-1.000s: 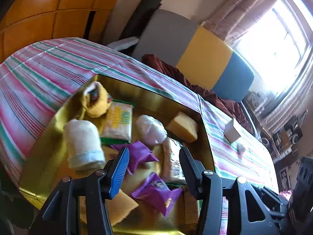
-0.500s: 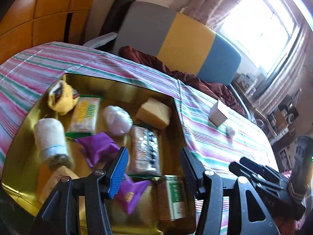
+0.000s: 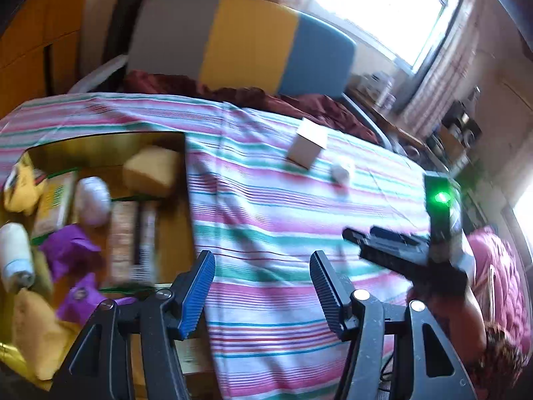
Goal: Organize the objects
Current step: 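Move both open tools back toward the white box and wrapped ball, then grasp the wrapped ball with the right tool while the left tool grasps the white box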
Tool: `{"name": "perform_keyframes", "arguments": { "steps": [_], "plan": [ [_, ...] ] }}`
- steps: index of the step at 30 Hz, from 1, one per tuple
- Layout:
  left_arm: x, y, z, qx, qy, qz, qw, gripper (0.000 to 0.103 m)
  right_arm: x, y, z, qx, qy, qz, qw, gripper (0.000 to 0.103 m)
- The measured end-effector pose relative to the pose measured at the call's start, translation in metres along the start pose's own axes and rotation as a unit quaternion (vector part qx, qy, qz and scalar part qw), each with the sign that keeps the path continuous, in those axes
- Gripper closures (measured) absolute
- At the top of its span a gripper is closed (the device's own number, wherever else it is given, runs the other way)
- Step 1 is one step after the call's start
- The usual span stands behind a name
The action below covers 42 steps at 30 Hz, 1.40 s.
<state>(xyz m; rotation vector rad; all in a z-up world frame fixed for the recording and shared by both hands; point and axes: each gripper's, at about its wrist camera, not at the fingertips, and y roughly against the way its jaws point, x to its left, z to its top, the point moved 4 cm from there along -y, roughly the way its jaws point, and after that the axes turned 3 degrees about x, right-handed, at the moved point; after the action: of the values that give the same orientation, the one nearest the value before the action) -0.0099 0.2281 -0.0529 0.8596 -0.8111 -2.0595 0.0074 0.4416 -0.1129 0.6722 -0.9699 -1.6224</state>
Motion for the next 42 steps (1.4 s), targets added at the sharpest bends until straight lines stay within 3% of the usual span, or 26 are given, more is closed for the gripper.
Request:
{"name": "perform_keyframes", "arguments": {
  "steps": [6, 12, 17, 18, 19, 22, 29, 36, 42],
  "plan": [
    [-0.027, -0.015, -0.011, 0.028, -0.034, -0.013, 0.999, 0.043, -0.046, -0.017, 0.028, -0.032, -0.04, -0.01, 0.999, 0.042],
    [-0.04, -0.02, -0.018, 0.045, -0.049, -0.016, 0.9977, 0.043, -0.058, -0.034, 0.075, -0.074, -0.048, 0.01, 0.996, 0.042],
    [-0.046, -0.023, -0.022, 0.056, -0.065, -0.014, 0.9962, 0.043, -0.059, -0.059, 0.103, -0.078, -0.059, 0.01, 0.995, 0.042],
    [-0.047, -0.024, -0.022, 0.057, -0.068, -0.012, 0.996, 0.043, -0.058, -0.064, 0.105, -0.074, -0.055, 0.005, 0.996, 0.047],
    [-0.048, -0.025, -0.022, 0.058, -0.069, -0.012, 0.9958, 0.043, -0.058, -0.07, 0.106, -0.067, -0.055, 0.003, 0.996, 0.058],
    [-0.052, -0.031, -0.02, 0.061, -0.069, -0.013, 0.9957, 0.043, -0.064, -0.076, 0.107, -0.063, -0.066, 0.008, 0.996, 0.064],
    [-0.059, -0.05, -0.01, 0.072, -0.067, -0.01, 0.995, 0.043, -0.074, -0.059, 0.095, -0.093, -0.089, -0.005, 0.992, 0.065],
    [-0.066, -0.064, 0.018, 0.067, -0.077, -0.003, 0.9948, 0.043, -0.105, -0.05, 0.075, -0.078, -0.138, -0.072, 0.985, 0.065],
    [-0.074, -0.088, 0.063, 0.038, -0.086, 0.014, 0.9955, 0.043, -0.116, -0.05, 0.068, -0.076, -0.157, -0.064, 0.983, 0.065]
  ]
}}
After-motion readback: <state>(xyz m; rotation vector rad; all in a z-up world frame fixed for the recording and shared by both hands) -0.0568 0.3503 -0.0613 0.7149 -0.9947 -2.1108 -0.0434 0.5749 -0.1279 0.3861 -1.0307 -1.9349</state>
